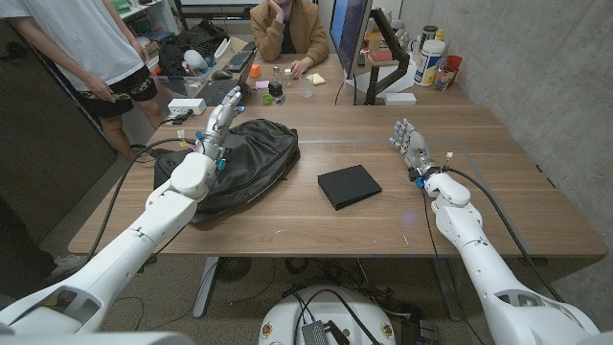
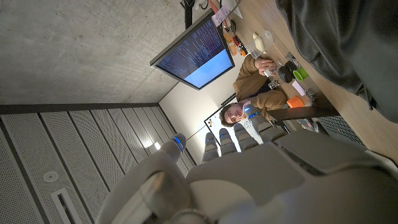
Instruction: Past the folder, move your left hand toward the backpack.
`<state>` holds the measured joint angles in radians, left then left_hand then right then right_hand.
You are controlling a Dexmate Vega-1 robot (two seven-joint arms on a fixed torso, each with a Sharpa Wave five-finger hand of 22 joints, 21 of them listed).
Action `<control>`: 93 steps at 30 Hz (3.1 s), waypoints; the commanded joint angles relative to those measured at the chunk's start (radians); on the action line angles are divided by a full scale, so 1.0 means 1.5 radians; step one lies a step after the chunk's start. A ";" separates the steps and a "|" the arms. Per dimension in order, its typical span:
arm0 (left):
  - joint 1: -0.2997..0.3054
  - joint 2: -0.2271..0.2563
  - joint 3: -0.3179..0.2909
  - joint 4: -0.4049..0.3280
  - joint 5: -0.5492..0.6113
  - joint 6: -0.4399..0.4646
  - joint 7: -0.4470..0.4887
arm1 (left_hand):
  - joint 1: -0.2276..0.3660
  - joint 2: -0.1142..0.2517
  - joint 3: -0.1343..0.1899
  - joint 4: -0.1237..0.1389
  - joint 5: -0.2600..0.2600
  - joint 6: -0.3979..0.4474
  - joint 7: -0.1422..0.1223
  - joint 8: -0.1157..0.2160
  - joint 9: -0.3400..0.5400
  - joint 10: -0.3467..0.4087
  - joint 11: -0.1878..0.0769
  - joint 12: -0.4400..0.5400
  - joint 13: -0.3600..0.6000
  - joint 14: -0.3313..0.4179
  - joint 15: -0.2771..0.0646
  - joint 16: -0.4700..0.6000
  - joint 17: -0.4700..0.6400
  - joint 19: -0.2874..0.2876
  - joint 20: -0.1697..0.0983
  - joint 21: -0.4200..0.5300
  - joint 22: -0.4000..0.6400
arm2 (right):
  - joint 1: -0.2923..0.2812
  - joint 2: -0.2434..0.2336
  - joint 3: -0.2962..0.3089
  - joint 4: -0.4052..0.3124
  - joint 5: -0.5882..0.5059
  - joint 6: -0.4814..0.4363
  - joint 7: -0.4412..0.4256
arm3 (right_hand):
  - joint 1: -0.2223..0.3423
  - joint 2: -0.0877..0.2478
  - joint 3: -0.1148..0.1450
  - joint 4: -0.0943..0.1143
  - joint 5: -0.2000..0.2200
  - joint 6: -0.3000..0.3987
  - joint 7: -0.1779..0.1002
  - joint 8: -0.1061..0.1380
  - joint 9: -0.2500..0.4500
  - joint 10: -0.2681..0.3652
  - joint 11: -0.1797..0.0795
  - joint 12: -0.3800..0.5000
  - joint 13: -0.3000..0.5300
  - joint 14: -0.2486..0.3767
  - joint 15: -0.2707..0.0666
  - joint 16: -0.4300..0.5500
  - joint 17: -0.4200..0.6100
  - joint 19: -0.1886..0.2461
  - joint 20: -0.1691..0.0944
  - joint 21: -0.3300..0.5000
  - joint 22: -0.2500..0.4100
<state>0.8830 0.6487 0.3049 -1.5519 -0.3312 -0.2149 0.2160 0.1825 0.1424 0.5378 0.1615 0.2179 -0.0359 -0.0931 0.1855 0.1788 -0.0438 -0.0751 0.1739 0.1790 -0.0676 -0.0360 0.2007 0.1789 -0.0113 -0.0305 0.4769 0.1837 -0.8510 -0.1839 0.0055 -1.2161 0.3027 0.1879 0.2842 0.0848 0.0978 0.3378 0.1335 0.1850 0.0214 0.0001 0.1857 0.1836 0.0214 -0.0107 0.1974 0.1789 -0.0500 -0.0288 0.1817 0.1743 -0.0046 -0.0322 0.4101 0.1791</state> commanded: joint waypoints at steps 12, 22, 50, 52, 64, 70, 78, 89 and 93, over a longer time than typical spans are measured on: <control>0.013 0.016 -0.006 -0.041 0.062 0.035 0.038 | 0.012 0.014 0.008 0.001 0.004 0.002 -0.007 0.003 0.002 -0.007 -0.002 0.003 0.001 -0.007 -0.029 -0.001 0.002 -0.006 -0.024 -0.003 0.001 | -0.006 -0.002 0.001 -0.005 0.003 -0.002 0.000 | 0.006 0.042 -0.002 0.001 0.004 0.004 -0.001 0.003 0.002 0.009 0.001 0.005 0.002 -0.005 -0.002 0.003 0.002 0.005 -0.038 -0.003 0.003; 0.018 0.024 -0.007 -0.058 0.093 0.053 0.057 | 0.014 0.014 0.009 0.000 0.004 0.003 -0.007 0.003 0.002 -0.008 -0.001 0.003 0.001 -0.010 -0.029 -0.001 0.002 -0.007 -0.025 -0.004 0.001 | -0.003 -0.002 0.001 0.000 0.004 -0.001 0.002 | 0.006 0.042 -0.002 0.001 0.004 0.004 0.000 0.003 0.001 0.008 0.001 0.004 0.002 -0.004 -0.001 0.003 0.002 0.006 -0.038 -0.003 0.003; 0.019 0.038 -0.006 -0.085 0.150 0.091 0.076 | 0.017 0.013 0.011 0.001 0.003 0.013 -0.008 0.006 0.002 -0.010 0.000 0.004 0.001 -0.013 -0.027 -0.001 0.002 -0.009 -0.023 -0.008 0.002 | 0.000 -0.001 0.002 0.007 0.005 0.001 0.004 | 0.006 0.042 -0.003 0.001 0.004 0.005 0.000 0.003 0.002 0.008 0.001 0.004 0.002 -0.004 -0.001 0.003 0.002 0.007 -0.037 -0.006 0.003; 0.020 0.041 -0.006 -0.089 0.158 0.099 0.079 | 0.017 0.013 0.012 0.001 0.003 0.014 -0.007 0.006 0.002 -0.010 0.000 0.004 0.001 -0.013 -0.027 -0.001 0.002 -0.009 -0.023 -0.008 0.002 | 0.000 -0.001 0.002 0.008 0.005 0.002 0.004 | 0.006 0.042 -0.003 0.001 0.004 0.005 0.000 0.003 0.002 0.008 0.000 0.004 0.002 -0.004 -0.001 0.003 0.002 0.007 -0.038 -0.006 0.003; 0.023 0.046 -0.007 -0.102 0.173 0.112 0.082 | 0.018 0.013 0.012 0.001 0.003 0.014 -0.008 0.006 0.002 -0.010 -0.001 0.004 0.001 -0.014 -0.027 -0.001 0.002 -0.009 -0.024 -0.009 0.002 | 0.002 -0.001 0.002 0.013 0.004 0.002 0.005 | 0.006 0.043 -0.003 0.001 0.004 0.005 0.000 0.003 0.001 0.008 0.001 0.004 0.002 -0.004 -0.001 0.003 0.002 0.008 -0.037 -0.007 0.003; 0.026 0.052 -0.006 -0.113 0.191 0.126 0.089 | 0.018 0.013 0.013 0.002 0.002 0.012 -0.007 0.004 0.002 -0.015 0.001 0.003 0.001 -0.020 -0.027 -0.002 0.002 -0.012 -0.025 -0.012 0.002 | 0.003 0.000 0.001 0.013 0.004 0.002 0.005 | 0.006 0.043 -0.003 0.001 0.004 0.005 0.000 0.003 0.001 0.008 0.000 0.004 0.002 -0.003 -0.001 0.003 0.002 0.008 -0.037 -0.008 0.003; 0.031 0.061 -0.006 -0.129 0.214 0.145 0.096 | 0.018 0.013 0.013 0.003 0.002 0.012 -0.007 0.004 0.002 -0.017 0.001 0.003 0.001 -0.026 -0.023 -0.004 0.003 -0.016 -0.022 -0.014 0.002 | 0.005 0.000 0.000 0.015 0.002 0.000 0.007 | 0.006 0.043 -0.004 0.001 0.004 0.004 0.000 0.003 0.001 0.008 0.000 0.004 0.002 -0.004 -0.001 0.003 0.002 0.009 -0.037 -0.009 0.003; 0.033 0.065 -0.008 -0.136 0.225 0.155 0.096 | 0.018 0.013 0.014 0.004 0.001 0.012 -0.008 0.004 0.002 -0.019 0.002 0.003 0.001 -0.027 -0.021 -0.003 0.003 -0.016 -0.022 -0.015 0.002 | 0.007 0.000 -0.001 0.018 0.002 -0.001 0.008 | 0.007 0.043 -0.004 0.001 0.004 0.005 0.000 0.003 0.001 0.008 0.000 0.004 0.002 -0.004 -0.001 0.003 0.002 0.009 -0.037 -0.010 0.003; 0.033 0.068 -0.006 -0.142 0.237 0.167 0.099 | 0.018 0.013 0.014 0.004 0.001 0.012 -0.008 0.004 0.002 -0.019 0.003 0.003 0.001 -0.028 -0.020 -0.003 0.003 -0.017 -0.020 -0.016 0.002 | 0.008 0.000 -0.001 0.019 0.001 -0.001 0.008 | 0.007 0.043 -0.004 0.001 0.004 0.005 0.000 0.003 0.001 0.008 0.001 0.004 0.002 -0.004 -0.001 0.003 0.002 0.009 -0.037 -0.010 0.003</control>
<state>0.9299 0.7400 0.2957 -1.7453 -0.0103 0.0037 0.3575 0.1956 0.1449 0.5502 0.1656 0.2178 -0.0213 -0.1003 0.1855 0.1788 -0.0675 -0.0704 0.1739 0.1790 -0.1032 -0.0361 0.1948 0.1789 -0.0276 -0.0354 0.4548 0.1836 -0.8418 -0.1840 0.0053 -1.1922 0.3061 0.1905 0.2945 0.0848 0.0978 0.3338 0.1354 0.1850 0.0214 0.0001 0.1856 0.1836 0.0214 -0.0107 0.1974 0.1788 -0.0500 -0.0288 0.1817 0.1743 0.0028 -0.0322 0.3986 0.1790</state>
